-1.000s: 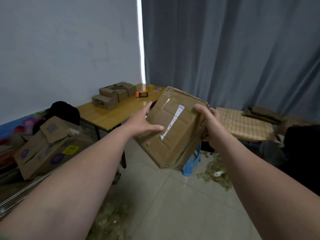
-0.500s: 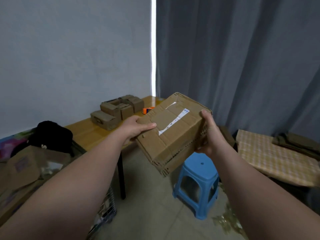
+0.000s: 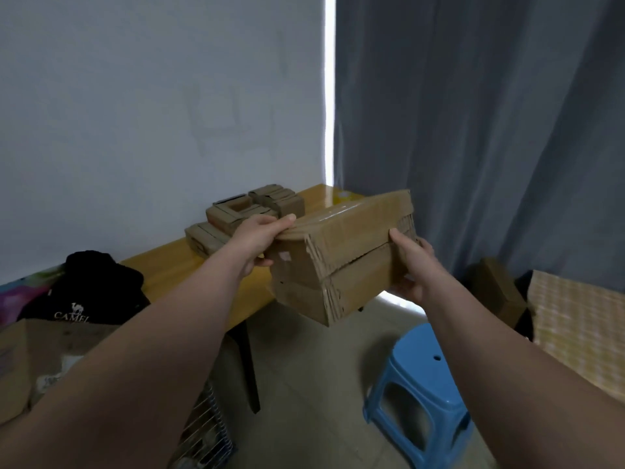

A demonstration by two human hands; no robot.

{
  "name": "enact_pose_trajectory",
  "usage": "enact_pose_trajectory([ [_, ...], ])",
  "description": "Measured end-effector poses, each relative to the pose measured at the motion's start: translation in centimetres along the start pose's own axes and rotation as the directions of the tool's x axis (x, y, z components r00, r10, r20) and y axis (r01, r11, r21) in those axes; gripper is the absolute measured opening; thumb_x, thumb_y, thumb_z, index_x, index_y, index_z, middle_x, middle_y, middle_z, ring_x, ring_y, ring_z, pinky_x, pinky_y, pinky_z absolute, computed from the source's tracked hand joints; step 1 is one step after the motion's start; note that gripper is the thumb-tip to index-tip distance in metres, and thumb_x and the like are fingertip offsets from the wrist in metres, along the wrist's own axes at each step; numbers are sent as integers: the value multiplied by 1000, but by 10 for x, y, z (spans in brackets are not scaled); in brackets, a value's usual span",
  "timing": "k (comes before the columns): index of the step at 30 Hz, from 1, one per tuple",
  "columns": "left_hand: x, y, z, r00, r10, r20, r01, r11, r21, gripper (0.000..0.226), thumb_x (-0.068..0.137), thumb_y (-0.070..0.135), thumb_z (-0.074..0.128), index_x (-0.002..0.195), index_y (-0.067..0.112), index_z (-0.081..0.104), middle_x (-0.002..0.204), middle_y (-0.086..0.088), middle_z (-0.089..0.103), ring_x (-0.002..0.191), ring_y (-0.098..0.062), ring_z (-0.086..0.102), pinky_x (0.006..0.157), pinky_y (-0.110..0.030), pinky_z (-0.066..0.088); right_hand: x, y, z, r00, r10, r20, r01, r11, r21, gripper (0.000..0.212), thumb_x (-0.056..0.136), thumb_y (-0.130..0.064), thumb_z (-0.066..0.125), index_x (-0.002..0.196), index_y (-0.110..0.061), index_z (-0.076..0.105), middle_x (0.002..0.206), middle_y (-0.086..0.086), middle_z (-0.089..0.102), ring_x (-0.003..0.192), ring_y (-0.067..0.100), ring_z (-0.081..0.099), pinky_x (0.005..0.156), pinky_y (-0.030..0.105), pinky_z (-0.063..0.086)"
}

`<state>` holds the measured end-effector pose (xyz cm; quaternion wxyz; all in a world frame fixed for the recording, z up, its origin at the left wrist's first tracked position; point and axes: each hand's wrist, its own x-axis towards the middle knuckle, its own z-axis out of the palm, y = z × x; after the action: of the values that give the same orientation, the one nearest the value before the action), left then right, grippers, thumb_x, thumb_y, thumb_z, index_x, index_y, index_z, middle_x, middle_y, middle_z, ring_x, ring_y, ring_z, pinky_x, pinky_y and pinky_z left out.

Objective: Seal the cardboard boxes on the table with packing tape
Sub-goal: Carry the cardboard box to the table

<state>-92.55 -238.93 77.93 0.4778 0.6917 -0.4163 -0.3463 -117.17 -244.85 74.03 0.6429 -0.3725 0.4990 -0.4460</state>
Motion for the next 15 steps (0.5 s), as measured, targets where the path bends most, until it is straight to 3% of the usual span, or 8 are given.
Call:
enact_pose_trajectory([
  [5, 64, 5, 27, 1000, -10, -3, 10, 997, -70, 36, 83, 59, 61, 107, 33, 63, 114, 5, 60, 104, -14, 53, 78, -32, 48, 103, -11, -2, 1000, 10, 25, -11, 1000, 24, 70, 85, -40, 71, 142, -28, 32, 103, 1, 50, 99, 26, 57, 91, 50, 53],
  [8, 110, 14, 47, 999, -33, 22, 34, 996, -86, 46, 76, 60, 64, 113, 34, 62, 121, 3, 59, 114, -18, 52, 81, -32, 47, 169, -33, -6, 997, 46, 65, -46, 999, -6, 68, 78, -46, 73, 135, -28, 41, 113, 5, 57, 101, 27, 61, 86, 47, 56],
  [10, 138, 23, 61, 999, -25, 35, 28, 996, -81, 59, 68, 60, 66, 120, 31, 60, 126, 2, 56, 116, -19, 50, 85, -33, 46, 207, -51, -8, 994, 62, 93, -58, 997, -50, 68, 74, -49, 73, 133, -28, 45, 117, 6, 59, 100, 27, 62, 71, 39, 59],
  [12, 163, 31, 74, 999, -4, 39, 6, 999, -54, 79, 61, 61, 69, 131, 27, 54, 130, 2, 54, 118, -20, 49, 91, -34, 46, 242, -68, -8, 993, 34, 117, -23, 995, -93, 60, 82, -46, 69, 134, -25, 47, 115, 5, 59, 97, 23, 61, 53, 28, 50],
  [15, 191, 39, 88, 999, -21, -27, 21, 1000, -8, 81, 59, 66, 68, 129, 28, 56, 127, 4, 56, 117, -20, 52, 98, -39, 46, 287, -82, -3, 985, 40, 167, -18, 991, -129, 51, 88, -42, 65, 133, -24, 49, 110, 2, 58, 96, 21, 58, 54, 27, 46],
])
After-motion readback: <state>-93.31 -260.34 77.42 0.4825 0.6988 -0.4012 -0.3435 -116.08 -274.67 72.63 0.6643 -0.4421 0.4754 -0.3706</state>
